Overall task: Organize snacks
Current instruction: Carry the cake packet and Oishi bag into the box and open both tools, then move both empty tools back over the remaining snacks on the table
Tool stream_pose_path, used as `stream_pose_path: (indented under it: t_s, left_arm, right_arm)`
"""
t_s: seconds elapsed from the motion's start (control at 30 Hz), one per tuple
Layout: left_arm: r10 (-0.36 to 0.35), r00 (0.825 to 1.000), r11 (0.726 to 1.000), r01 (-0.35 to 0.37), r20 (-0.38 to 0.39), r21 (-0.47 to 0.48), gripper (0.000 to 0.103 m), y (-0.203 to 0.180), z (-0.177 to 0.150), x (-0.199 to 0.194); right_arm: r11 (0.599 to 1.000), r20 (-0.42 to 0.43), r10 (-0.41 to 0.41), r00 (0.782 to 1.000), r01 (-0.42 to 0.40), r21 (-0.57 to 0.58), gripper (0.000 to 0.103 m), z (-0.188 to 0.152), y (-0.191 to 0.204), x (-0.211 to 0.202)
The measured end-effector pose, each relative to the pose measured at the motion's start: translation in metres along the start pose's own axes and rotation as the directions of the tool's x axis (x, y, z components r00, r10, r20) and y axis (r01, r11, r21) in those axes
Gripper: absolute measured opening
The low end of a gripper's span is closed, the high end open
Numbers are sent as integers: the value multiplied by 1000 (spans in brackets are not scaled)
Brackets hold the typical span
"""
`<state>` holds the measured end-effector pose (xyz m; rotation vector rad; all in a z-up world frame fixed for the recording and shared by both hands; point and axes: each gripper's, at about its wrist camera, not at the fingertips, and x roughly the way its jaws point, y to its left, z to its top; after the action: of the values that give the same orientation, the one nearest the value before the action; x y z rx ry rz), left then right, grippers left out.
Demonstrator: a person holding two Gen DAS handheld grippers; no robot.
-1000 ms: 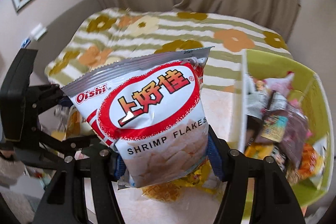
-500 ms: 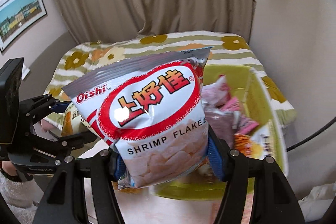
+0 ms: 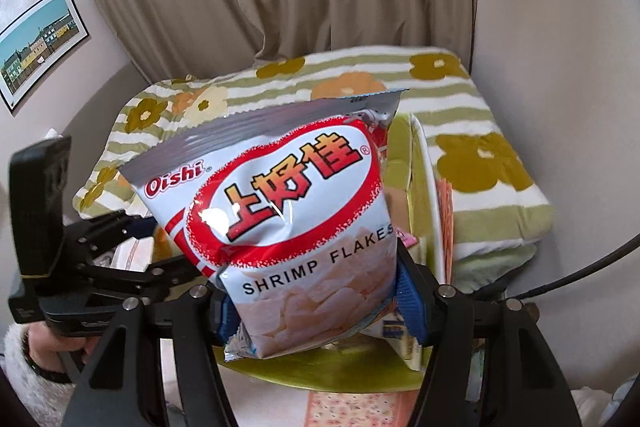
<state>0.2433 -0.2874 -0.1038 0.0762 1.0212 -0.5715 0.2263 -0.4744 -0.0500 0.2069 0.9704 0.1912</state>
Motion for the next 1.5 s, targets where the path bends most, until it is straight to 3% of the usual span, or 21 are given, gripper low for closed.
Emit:
stream_pose_path:
  t_s: [0.17, 0.23, 0.27, 0.3, 0.47, 0.63, 0.93, 0.97, 1.0, 1.03, 1.1, 1.2, 1.5]
  left_arm:
    - [30, 1000, 998, -30, -7, -52, 68, -5, -10, 14]
    - [33, 999, 997, -32, 5, -64, 83, -6, -13, 11]
    - [36, 999, 997, -35, 11, -72, 101, -5, -14, 8]
    - [51, 998, 996, -49, 21, -76, 103, -3, -15, 3]
    - [106, 993, 993, -103, 47, -64, 103, 5, -20, -17]
    - [87, 995, 993, -81, 58, -88, 103, 16, -17, -24]
    - [129, 989, 989, -123, 76, -79, 103, 27, -13, -33]
    - [133, 988, 988, -126, 75, -86, 103, 29, -14, -33]
    - [131, 989, 988, -123, 75, -93, 103, 31, -15, -34]
    - [127, 989, 988, -119, 76, -100, 103, 33, -16, -35]
    - [123, 989, 987, -113, 86, -111, 103, 36, -18, -37]
    - [128, 987, 986, -116, 95, -120, 103, 39, -21, -41]
    - [146, 983, 982, -129, 116, -138, 103, 36, -36, -55]
  right_arm:
    - [999, -32, 33, 999, -32, 18, 60, -5, -19, 5]
    - [997, -30, 57, 998, -56, 45, 60, -6, -25, 4]
    - [997, -30, 64, 998, -62, 52, 60, -5, -26, 5]
    - [996, -30, 68, 997, -66, 59, 60, -5, -27, 5]
    - [995, -28, 75, 997, -73, 68, 60, -3, -29, 5]
    - [996, -22, 59, 998, -58, 65, 60, 12, -32, 8]
    - [999, -51, 34, 998, -32, 41, 62, 34, -27, 38]
    - [999, -48, 28, 998, -26, 41, 64, 36, -26, 40]
    - [999, -37, 15, 999, -13, 36, 74, 37, -25, 41]
    - [1000, -16, 4, 1000, -4, 30, 92, 37, -23, 40]
    - [1000, 41, 19, 999, -20, 15, 103, 35, -21, 34]
    - [999, 94, 44, 995, -47, 27, 103, 31, -21, 25]
    - [996, 55, 76, 996, -78, 31, 103, 16, -12, 12]
